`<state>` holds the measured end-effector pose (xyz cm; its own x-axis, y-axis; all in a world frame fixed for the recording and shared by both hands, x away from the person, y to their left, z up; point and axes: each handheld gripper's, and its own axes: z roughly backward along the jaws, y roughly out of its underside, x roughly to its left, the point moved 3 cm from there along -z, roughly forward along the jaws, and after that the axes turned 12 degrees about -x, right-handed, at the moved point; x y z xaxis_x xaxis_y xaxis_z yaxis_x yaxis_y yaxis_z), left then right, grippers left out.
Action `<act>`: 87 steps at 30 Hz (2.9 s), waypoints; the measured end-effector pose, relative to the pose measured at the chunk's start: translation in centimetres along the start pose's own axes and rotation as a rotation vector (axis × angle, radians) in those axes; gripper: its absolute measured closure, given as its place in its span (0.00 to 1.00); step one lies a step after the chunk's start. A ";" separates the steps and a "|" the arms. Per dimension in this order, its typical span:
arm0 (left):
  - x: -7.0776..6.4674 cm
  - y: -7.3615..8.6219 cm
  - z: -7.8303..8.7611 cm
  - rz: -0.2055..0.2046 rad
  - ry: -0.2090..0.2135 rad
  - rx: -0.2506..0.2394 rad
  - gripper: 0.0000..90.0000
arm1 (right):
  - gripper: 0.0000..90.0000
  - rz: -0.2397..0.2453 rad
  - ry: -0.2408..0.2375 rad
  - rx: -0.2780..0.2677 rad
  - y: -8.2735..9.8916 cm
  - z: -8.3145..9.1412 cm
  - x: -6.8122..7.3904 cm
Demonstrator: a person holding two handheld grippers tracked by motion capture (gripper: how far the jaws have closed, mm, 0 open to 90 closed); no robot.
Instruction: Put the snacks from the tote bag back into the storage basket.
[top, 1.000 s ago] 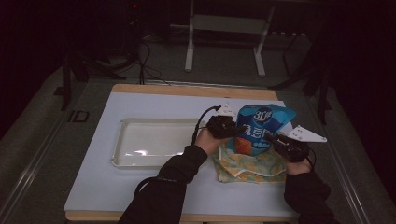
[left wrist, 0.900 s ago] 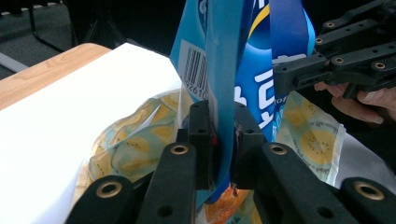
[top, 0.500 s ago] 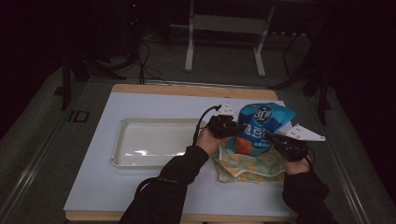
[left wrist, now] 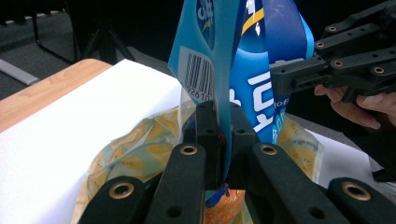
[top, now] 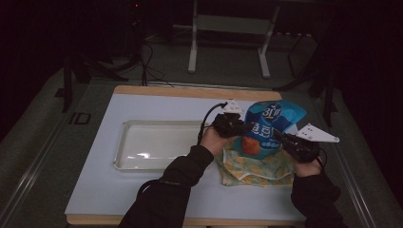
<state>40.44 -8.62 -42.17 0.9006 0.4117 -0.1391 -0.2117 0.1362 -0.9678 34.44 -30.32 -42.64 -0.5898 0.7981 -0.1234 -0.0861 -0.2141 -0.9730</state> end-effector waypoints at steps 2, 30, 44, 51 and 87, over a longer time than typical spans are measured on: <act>-0.1 -0.5 0.1 -0.004 -0.002 -0.002 0.98 | 0.98 0.001 0.002 -0.005 -0.4 0.1 0.0; -0.9 -5.8 2.5 -0.037 -0.024 -0.034 0.98 | 0.98 0.037 0.004 -0.071 -5.8 0.8 0.3; 0.2 -7.4 4.0 -0.032 -0.069 -0.062 0.98 | 0.98 0.057 0.012 -0.093 -8.1 -0.8 0.6; 1.1 -7.4 5.0 -0.030 -0.092 -0.064 0.98 | 0.98 0.054 0.002 -0.094 -8.5 -2.1 1.1; 2.9 -7.3 13.2 0.003 -0.193 -0.105 0.98 | 0.99 0.105 -0.101 -0.113 -11.8 -7.0 6.6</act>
<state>39.64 3.46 -32.74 0.8086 0.5781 -0.1092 -0.1645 0.0441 -0.9854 37.17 -18.63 -33.33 -0.6691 0.7127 -0.2106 0.0673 -0.2241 -0.9722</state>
